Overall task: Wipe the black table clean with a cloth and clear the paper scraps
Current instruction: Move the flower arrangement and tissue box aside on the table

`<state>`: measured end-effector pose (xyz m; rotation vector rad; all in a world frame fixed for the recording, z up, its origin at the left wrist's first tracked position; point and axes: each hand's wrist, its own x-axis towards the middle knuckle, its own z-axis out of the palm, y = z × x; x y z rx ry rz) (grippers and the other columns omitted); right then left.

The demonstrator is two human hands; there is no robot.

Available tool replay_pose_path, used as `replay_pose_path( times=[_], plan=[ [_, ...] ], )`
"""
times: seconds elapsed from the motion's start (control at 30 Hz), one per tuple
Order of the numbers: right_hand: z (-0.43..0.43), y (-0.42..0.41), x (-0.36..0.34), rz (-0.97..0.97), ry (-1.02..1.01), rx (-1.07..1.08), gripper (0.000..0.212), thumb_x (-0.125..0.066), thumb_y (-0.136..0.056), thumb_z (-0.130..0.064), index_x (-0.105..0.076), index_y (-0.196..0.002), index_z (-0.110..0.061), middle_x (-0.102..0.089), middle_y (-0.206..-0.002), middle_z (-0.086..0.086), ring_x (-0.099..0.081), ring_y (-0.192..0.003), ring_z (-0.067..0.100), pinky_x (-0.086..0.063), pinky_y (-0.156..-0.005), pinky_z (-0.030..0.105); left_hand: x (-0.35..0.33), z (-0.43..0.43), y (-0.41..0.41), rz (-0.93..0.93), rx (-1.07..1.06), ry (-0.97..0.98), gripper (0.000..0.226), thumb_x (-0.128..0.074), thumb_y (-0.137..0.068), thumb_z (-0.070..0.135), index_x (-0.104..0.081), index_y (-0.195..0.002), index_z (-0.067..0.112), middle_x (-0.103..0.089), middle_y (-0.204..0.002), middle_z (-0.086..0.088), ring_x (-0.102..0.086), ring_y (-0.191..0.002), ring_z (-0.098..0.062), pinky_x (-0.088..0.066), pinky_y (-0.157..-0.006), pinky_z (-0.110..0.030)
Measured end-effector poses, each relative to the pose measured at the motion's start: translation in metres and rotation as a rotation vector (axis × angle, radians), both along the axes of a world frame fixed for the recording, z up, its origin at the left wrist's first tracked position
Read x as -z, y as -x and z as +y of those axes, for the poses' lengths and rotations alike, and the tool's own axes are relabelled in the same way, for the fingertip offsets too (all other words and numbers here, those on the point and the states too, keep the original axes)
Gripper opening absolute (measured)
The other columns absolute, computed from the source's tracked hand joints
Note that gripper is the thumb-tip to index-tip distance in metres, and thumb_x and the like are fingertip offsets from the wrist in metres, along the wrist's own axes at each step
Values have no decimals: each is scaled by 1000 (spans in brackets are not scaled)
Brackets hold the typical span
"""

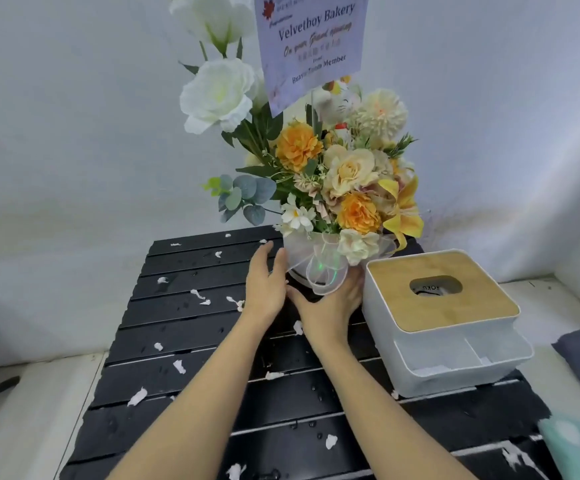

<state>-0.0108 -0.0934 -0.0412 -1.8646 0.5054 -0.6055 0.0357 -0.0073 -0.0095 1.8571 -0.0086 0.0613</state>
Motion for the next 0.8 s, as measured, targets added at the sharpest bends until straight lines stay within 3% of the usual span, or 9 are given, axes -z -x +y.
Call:
replay_pose_path(
  times=[0.13, 0.23, 0.33, 0.37, 0.43, 0.53, 0.63, 0.73, 0.8],
  plan=[
    [0, -26, 7, -9, 19, 108, 130, -91, -55, -42, -13, -150, -1, -16, -157, 20, -10, -147, 30, -1, -118, 31, 5, -16, -41, 21, 11, 185, 31, -42, -97, 34, -60, -117, 19, -65, -117, -2, -60, -113, -19, -48, -98, -37],
    [-3, -37, 7, -5, 11, 149, 125, -91, -52, -47, -24, -146, 1, -29, -150, 22, -24, -141, 34, -15, -116, 37, 5, -24, -71, 158, 43, 409, 39, -40, -96, 38, -66, -115, 16, -70, -114, -6, -64, -110, -24, -49, -99, -44],
    [-12, -41, 8, -87, 139, 201, 66, -93, -58, -23, -57, -110, -5, -61, -109, 15, -57, -103, 32, -32, -88, 19, -1, -31, -84, 260, 92, 561, 51, -31, -100, 48, -65, -116, 15, -74, -105, -5, -70, -97, -19, -58, -81, -34],
    [-15, -41, 7, -128, 163, 205, 50, -91, -59, -13, -61, -99, -6, -60, -93, 9, -56, -86, 23, -26, -77, 13, -1, -33, -85, 280, 103, 583, 52, -27, -101, 49, -65, -112, 16, -76, -95, -1, -72, -85, -15, -58, -69, -28],
    [-21, -40, 3, -151, 170, 167, 39, -88, -62, -5, -63, -92, -6, -47, -81, -2, -39, -77, 11, -22, -70, 12, 0, -37, -86, 309, 94, 576, 50, -24, -102, 49, -63, -107, 18, -75, -86, 2, -71, -74, -12, -55, -58, -23],
    [-24, -38, -1, -54, 159, 85, 29, -78, -76, -6, -53, -85, -17, -36, -77, -9, -36, -76, 10, -22, -70, 12, 2, -40, -84, 327, 55, 566, 53, -27, -100, 49, -60, -123, 13, -68, -112, -9, -65, -87, -18, -53, -63, -26],
    [-25, -32, -4, -76, 138, 32, 30, -71, -80, -4, -45, -84, -20, -39, -78, -8, -43, -80, 15, -23, -72, 11, -4, -38, -73, 329, 55, 553, 57, -23, -101, 51, -56, -127, 13, -66, -113, -9, -64, -82, -18, -54, -56, -22],
    [-21, -24, -5, -116, 95, -43, 26, -70, -79, -11, -46, -84, -19, -43, -80, -10, -49, -85, 17, -27, -76, 12, -16, -33, -51, 327, 68, 535, 60, -20, -102, 51, -54, -130, 10, -61, -127, -14, -62, -102, -39, -53, -80, -43],
    [-16, -15, -8, -133, 90, -49, 23, -68, -78, -15, -47, -85, -19, -45, -83, -8, -46, -84, 14, -29, -77, 15, -20, -24, -40, 306, 86, 506, 56, -18, -103, 47, -60, -119, 13, -68, -115, -9, -65, -100, -32, -50, -83, -41]
  ],
)
